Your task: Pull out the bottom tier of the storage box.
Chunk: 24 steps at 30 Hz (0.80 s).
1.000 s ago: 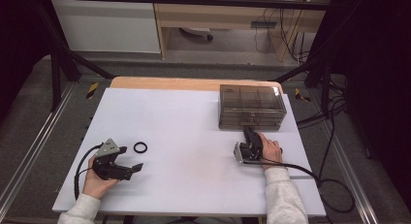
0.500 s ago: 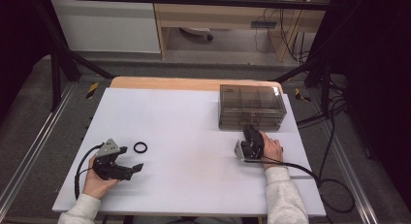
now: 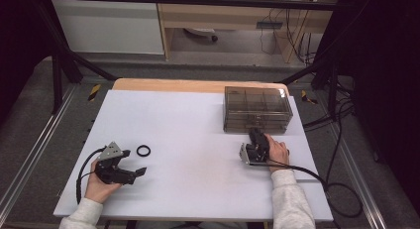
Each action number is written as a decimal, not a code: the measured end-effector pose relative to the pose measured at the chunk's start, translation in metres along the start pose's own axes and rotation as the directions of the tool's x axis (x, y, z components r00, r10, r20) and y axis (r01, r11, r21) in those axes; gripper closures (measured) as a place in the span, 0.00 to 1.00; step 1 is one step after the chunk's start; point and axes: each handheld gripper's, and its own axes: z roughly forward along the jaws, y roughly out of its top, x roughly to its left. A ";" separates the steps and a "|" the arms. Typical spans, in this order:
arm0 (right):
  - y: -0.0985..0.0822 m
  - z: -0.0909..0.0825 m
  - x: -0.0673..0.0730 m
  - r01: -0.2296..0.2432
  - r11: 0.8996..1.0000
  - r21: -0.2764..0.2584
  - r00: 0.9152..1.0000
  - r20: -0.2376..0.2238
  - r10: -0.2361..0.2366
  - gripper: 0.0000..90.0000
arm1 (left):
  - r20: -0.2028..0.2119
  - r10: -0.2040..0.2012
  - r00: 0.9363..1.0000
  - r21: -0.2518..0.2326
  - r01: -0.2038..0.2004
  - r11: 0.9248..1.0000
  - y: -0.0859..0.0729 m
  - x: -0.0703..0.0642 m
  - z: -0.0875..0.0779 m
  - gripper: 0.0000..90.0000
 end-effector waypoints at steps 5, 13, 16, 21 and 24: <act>0.000 0.000 0.000 0.012 1.000 -0.001 1.000 -0.004 -0.012 0.76 | 0.000 0.000 1.000 0.000 0.000 1.000 0.000 0.000 0.000 0.05; 0.001 -0.003 0.000 0.017 1.000 0.001 1.000 -0.007 -0.017 0.76 | -0.001 -0.002 1.000 -0.001 0.002 1.000 0.000 0.000 0.000 0.05; 0.001 -0.004 0.000 0.019 1.000 0.000 1.000 -0.009 -0.019 0.76 | -0.001 -0.002 1.000 -0.003 0.002 1.000 0.000 0.000 -0.001 0.05; 0.001 -0.007 0.001 0.017 1.000 0.001 1.000 -0.011 -0.017 0.76 | -0.001 -0.001 1.000 -0.002 0.001 1.000 0.000 0.000 -0.001 0.05; 0.001 -0.008 0.001 0.018 1.000 0.000 1.000 -0.011 -0.018 0.76 | -0.001 0.001 1.000 -0.003 -0.001 1.000 0.001 0.000 -0.001 0.05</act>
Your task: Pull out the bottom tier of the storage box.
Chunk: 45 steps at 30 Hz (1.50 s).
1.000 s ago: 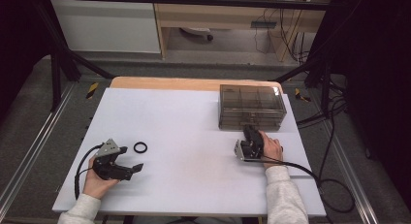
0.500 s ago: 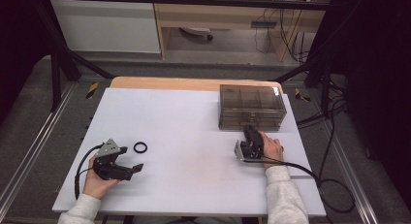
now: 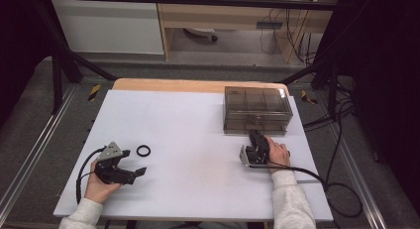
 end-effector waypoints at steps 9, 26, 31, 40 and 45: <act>0.001 -0.004 0.001 -0.002 1.000 -0.002 1.000 -0.001 0.002 0.76 | 0.000 -0.001 1.000 -0.001 0.001 1.000 0.000 0.000 0.000 0.05; 0.001 -0.015 0.002 -0.004 1.000 -0.011 1.000 -0.006 0.004 0.76 | 0.001 -0.001 1.000 -0.003 0.001 1.000 0.000 0.000 -0.001 0.05; 0.001 -0.017 0.002 -0.005 1.000 -0.012 1.000 -0.008 0.005 0.76 | 0.001 -0.001 1.000 -0.003 0.001 1.000 0.000 0.000 -0.001 0.05; 0.002 -0.022 0.003 -0.008 1.000 -0.015 1.000 -0.011 0.007 0.76 | 0.001 0.001 1.000 -0.002 -0.001 1.000 0.000 -0.001 -0.001 0.05; 0.002 -0.024 0.003 -0.007 1.000 -0.018 1.000 -0.011 0.007 0.76 | 0.000 0.000 1.000 -0.005 0.000 1.000 0.000 0.000 -0.001 0.05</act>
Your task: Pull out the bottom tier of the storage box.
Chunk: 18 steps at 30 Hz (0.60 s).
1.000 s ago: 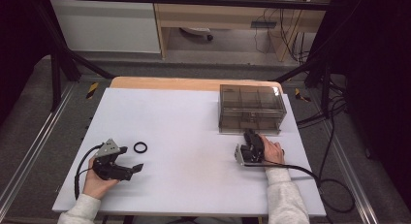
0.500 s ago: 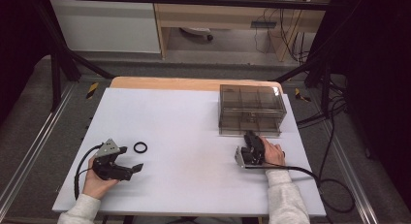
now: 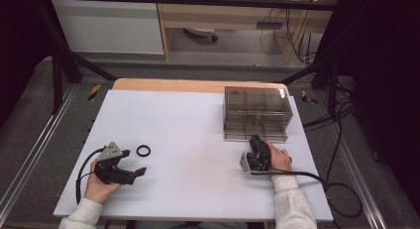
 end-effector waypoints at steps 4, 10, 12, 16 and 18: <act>0.000 -0.002 0.000 0.001 1.000 0.000 1.000 -0.003 -0.001 0.76 | 0.001 0.001 1.000 0.000 -0.001 1.000 0.000 0.000 0.000 0.05; 0.000 -0.006 0.001 0.001 1.000 -0.004 1.000 -0.007 -0.001 0.76 | 0.001 0.001 1.000 -0.001 -0.001 1.000 0.000 0.000 0.000 0.05; 0.000 -0.007 0.001 -0.001 1.000 -0.003 1.000 -0.005 0.001 0.76 | 0.002 0.002 1.000 -0.001 -0.002 1.000 0.000 0.000 0.000 0.05; 0.000 -0.009 0.002 -0.001 1.000 -0.003 1.000 -0.008 0.001 0.76 | 0.001 0.002 1.000 -0.001 -0.002 1.000 0.000 0.000 0.000 0.05; 0.000 -0.010 0.002 -0.003 1.000 -0.004 1.000 -0.008 0.003 0.76 | 0.002 0.001 1.000 -0.001 -0.001 1.000 0.000 0.000 0.000 0.05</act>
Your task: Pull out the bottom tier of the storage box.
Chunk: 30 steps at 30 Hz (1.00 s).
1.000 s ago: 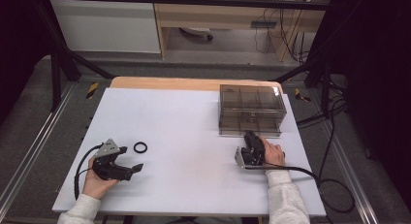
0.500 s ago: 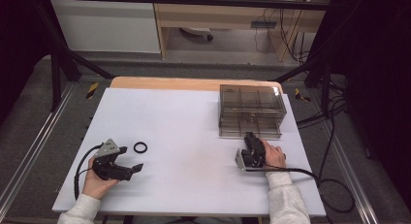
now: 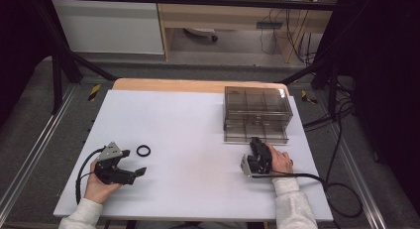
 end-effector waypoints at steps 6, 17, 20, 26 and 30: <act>0.001 -0.003 0.000 -0.002 1.000 -0.001 1.000 -0.002 0.002 0.76 | 0.001 0.001 1.000 0.000 -0.001 1.000 0.000 0.000 0.000 0.05; 0.002 -0.008 0.001 -0.002 1.000 -0.006 1.000 -0.006 0.002 0.76 | 0.002 0.002 1.000 0.000 -0.002 1.000 0.000 0.000 0.000 0.05; 0.002 -0.009 0.000 0.004 1.000 -0.009 1.000 -0.008 -0.004 0.76 | 0.002 0.002 1.000 -0.001 -0.002 1.000 0.000 0.000 0.000 0.05; 0.002 -0.011 0.002 -0.007 1.000 -0.009 1.000 -0.009 0.006 0.76 | 0.003 0.002 1.000 0.000 -0.002 1.000 0.000 0.000 0.000 0.05; 0.001 -0.011 0.002 -0.004 1.000 -0.007 1.000 -0.013 0.004 0.76 | 0.002 0.002 1.000 -0.002 -0.002 1.000 0.000 0.000 0.000 0.05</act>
